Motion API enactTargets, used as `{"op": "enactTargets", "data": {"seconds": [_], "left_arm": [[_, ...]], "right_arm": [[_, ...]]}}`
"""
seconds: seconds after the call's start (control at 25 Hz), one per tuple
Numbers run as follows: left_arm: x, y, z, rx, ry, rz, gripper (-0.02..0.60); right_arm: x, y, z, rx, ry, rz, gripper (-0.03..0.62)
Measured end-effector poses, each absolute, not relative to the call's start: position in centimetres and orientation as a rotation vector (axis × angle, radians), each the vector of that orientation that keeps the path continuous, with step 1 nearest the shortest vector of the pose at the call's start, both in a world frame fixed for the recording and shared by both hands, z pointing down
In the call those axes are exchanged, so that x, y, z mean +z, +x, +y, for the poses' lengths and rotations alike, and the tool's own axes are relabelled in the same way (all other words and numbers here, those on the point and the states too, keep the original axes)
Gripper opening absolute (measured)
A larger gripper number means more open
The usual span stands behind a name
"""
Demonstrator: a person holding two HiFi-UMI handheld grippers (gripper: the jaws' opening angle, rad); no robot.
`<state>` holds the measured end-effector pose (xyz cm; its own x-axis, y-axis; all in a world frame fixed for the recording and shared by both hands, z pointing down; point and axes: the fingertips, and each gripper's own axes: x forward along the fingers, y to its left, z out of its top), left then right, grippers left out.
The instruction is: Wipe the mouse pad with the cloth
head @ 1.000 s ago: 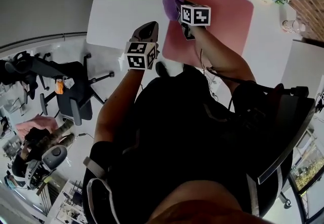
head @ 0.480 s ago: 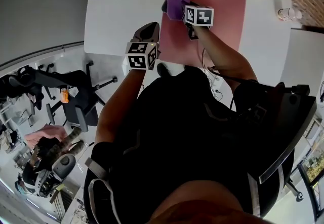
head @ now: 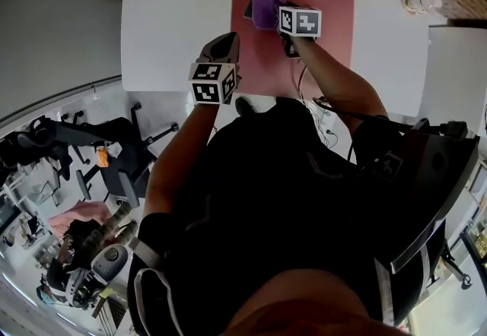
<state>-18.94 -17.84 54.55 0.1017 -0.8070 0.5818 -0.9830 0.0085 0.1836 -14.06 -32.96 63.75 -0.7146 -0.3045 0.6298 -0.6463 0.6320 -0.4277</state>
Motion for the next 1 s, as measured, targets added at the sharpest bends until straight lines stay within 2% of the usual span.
{"op": "enactTargets", "data": {"seconds": [1.0], "left_arm": [[55.3, -11.7, -20.6, 0.449, 1.986, -1.568, 0.002]], "right_arm": [[65.2, -2.3, -36.8, 0.944, 1.003, -2.250, 0.060]]}}
